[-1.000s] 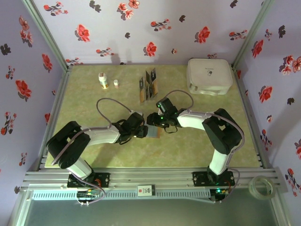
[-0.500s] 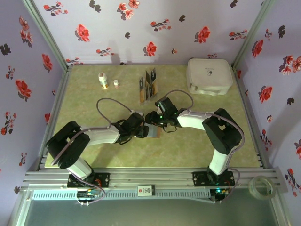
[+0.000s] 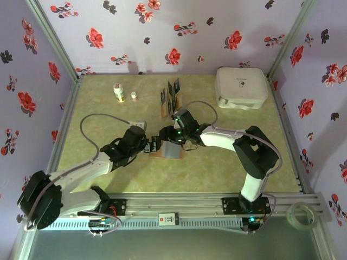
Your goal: Put the credit cards into the card holder
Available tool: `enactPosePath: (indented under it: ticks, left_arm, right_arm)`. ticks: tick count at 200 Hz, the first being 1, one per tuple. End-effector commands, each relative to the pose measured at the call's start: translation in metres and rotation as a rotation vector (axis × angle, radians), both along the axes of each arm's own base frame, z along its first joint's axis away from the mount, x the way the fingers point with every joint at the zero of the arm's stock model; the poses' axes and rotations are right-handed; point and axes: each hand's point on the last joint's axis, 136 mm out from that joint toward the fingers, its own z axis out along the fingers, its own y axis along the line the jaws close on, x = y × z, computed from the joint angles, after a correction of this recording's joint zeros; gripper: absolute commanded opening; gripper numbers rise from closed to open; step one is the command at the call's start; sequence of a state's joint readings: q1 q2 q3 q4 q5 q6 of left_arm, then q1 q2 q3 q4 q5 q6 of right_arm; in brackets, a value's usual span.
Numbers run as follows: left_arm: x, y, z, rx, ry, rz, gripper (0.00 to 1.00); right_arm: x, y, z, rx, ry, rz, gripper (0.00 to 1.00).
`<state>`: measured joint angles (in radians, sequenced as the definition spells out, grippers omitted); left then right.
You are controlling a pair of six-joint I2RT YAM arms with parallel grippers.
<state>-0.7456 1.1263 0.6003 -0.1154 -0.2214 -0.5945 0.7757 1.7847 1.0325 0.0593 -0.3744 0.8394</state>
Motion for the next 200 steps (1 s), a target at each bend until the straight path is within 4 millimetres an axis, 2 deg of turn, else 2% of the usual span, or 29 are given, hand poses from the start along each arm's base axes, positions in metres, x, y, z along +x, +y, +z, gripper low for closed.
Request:
enactPosePath:
  ticks: [1, 39, 74, 103, 129, 158, 200]
  left_arm:
    - [-0.006, 0.028, -0.012, 0.031, 0.028, 0.083, 1.0]
    - [-0.012, 0.041, -0.015, 0.026, 0.03, 0.109, 1.0]
    - [-0.014, 0.044, -0.019, 0.026, 0.037, 0.113, 1.0]
    - [-0.014, 0.044, -0.022, 0.021, 0.044, 0.108, 1.0]
    - [-0.013, 0.04, -0.022, 0.015, 0.046, 0.096, 1.0]
    - [-0.011, 0.034, -0.024, 0.011, 0.058, 0.076, 1.0]
    - [-0.007, 0.024, -0.024, 0.035, 0.083, 0.03, 1.0]
  right_arm:
    - [0.002, 0.013, -0.006, -0.01, 0.014, 0.003, 0.49]
    - [0.005, 0.025, -0.023, -0.039, 0.026, -0.002, 0.49]
    - [0.005, 0.031, -0.035, -0.047, 0.046, -0.005, 0.49]
    - [0.003, 0.034, -0.027, -0.038, 0.038, 0.0, 0.49]
    - [0.005, 0.032, 0.0, -0.037, -0.011, 0.01, 0.49]
    - [0.006, 0.015, 0.025, -0.098, -0.077, 0.002, 0.5]
    - [0.009, -0.036, 0.035, -0.274, -0.126, -0.069, 0.51]
